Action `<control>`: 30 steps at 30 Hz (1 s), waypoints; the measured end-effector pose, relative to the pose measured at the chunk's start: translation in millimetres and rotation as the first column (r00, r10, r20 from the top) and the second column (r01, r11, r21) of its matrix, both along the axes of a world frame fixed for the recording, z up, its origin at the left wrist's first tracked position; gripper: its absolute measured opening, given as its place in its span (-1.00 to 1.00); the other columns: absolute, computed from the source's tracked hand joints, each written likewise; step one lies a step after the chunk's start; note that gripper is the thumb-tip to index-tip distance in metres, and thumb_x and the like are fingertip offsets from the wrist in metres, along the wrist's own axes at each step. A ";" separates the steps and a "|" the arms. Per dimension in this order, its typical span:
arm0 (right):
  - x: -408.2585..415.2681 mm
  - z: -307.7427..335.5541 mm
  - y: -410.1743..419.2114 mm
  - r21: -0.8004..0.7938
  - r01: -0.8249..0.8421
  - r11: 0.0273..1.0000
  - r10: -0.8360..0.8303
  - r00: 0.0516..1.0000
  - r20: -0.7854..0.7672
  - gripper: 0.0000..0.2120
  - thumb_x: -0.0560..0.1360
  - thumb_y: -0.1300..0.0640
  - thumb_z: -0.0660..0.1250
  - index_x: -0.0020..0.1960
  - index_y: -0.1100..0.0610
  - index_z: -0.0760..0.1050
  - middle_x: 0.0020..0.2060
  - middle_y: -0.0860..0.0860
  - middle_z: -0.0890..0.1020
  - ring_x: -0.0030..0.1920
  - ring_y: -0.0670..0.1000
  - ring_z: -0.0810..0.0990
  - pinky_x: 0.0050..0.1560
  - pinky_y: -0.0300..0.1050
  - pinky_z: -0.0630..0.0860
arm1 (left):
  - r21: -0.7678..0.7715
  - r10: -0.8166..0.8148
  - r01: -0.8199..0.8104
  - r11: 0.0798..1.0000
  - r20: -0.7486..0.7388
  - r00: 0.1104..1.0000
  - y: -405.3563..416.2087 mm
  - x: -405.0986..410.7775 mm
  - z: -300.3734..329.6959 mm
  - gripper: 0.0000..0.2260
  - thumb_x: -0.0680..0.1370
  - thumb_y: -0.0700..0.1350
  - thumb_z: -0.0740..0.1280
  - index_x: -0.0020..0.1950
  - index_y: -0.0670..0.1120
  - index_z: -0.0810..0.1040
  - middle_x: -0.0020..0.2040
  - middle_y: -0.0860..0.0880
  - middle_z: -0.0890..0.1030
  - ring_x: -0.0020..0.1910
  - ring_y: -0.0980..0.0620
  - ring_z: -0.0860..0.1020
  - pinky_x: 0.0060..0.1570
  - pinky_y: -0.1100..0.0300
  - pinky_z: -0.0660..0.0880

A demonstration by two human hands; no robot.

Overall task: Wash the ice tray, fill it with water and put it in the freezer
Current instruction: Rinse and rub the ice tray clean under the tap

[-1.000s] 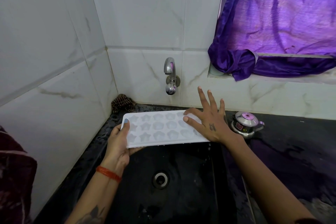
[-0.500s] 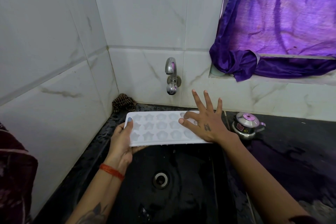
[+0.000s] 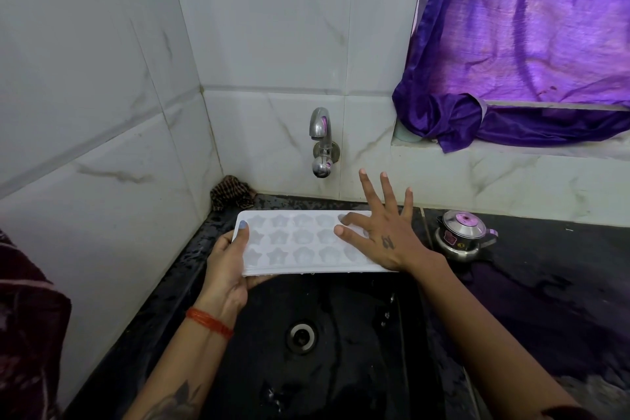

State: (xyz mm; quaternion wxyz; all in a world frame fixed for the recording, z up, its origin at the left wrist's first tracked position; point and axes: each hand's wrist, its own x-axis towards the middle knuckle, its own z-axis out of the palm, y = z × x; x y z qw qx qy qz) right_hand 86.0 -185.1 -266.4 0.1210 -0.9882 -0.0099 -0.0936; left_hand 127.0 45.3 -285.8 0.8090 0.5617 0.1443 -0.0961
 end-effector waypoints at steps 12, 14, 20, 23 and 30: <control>-0.3 -3.3 -1.6 -0.116 0.058 0.992 -0.054 0.998 0.038 -0.12 0.22 -0.56 -0.45 0.13 -0.30 0.46 0.49 -0.07 -0.39 0.44 0.11 -0.52 0.31 0.38 -0.48 | 0.006 0.005 -0.005 1.000 0.000 1.000 -1.4 -2.4 -1.2 -0.77 0.57 0.03 0.27 0.11 -0.09 0.44 -0.03 -0.10 0.62 -0.12 -0.08 0.61 -0.50 0.04 0.58; -0.4 -2.7 -1.2 -0.091 0.048 0.995 -0.047 0.999 0.015 -0.08 0.19 -0.57 -0.47 0.17 -0.31 0.45 0.47 -0.07 -0.41 0.43 0.10 -0.53 0.32 0.39 -0.47 | 0.005 0.005 -0.005 1.000 0.002 1.000 -2.1 -2.8 -0.4 -0.78 0.58 0.02 0.27 0.11 -0.09 0.43 -0.05 -0.09 0.61 -0.13 -0.07 0.60 -0.52 0.05 0.58; -2.1 -1.2 0.6 -0.011 0.011 1.000 -0.011 1.000 -0.023 -0.03 0.17 -0.60 -0.46 0.27 -0.31 0.41 0.48 -0.08 -0.41 0.43 0.08 -0.54 0.32 0.36 -0.48 | 0.011 0.013 -0.013 1.000 0.007 1.000 -0.8 -2.2 -1.9 -0.66 0.57 0.03 0.27 0.24 -0.15 0.46 0.08 -0.15 0.62 -0.07 -0.11 0.61 -0.49 0.04 0.58; -2.4 -1.4 0.6 0.029 0.003 1.000 -0.003 1.000 -0.008 -0.08 0.18 -0.60 -0.42 0.18 -0.29 0.46 0.49 -0.08 -0.38 0.43 0.08 -0.53 0.33 0.34 -0.49 | 0.019 0.023 -0.023 1.000 0.010 1.000 -0.7 -2.7 -1.3 -0.79 0.57 0.03 0.28 0.06 -0.09 0.48 -0.01 -0.11 0.62 -0.13 -0.07 0.61 -0.48 0.05 0.59; -4.1 -2.0 -1.2 -0.095 0.035 0.995 -0.032 0.999 0.029 -0.11 0.21 -0.57 -0.44 0.13 -0.27 0.47 0.48 -0.08 -0.39 0.45 0.11 -0.49 0.33 0.38 -0.45 | 0.017 0.024 -0.024 1.000 0.011 1.000 -2.0 -4.3 -1.1 -0.84 0.56 0.03 0.29 -0.02 -0.04 0.46 -0.05 -0.08 0.61 -0.12 -0.08 0.61 -0.46 0.01 0.61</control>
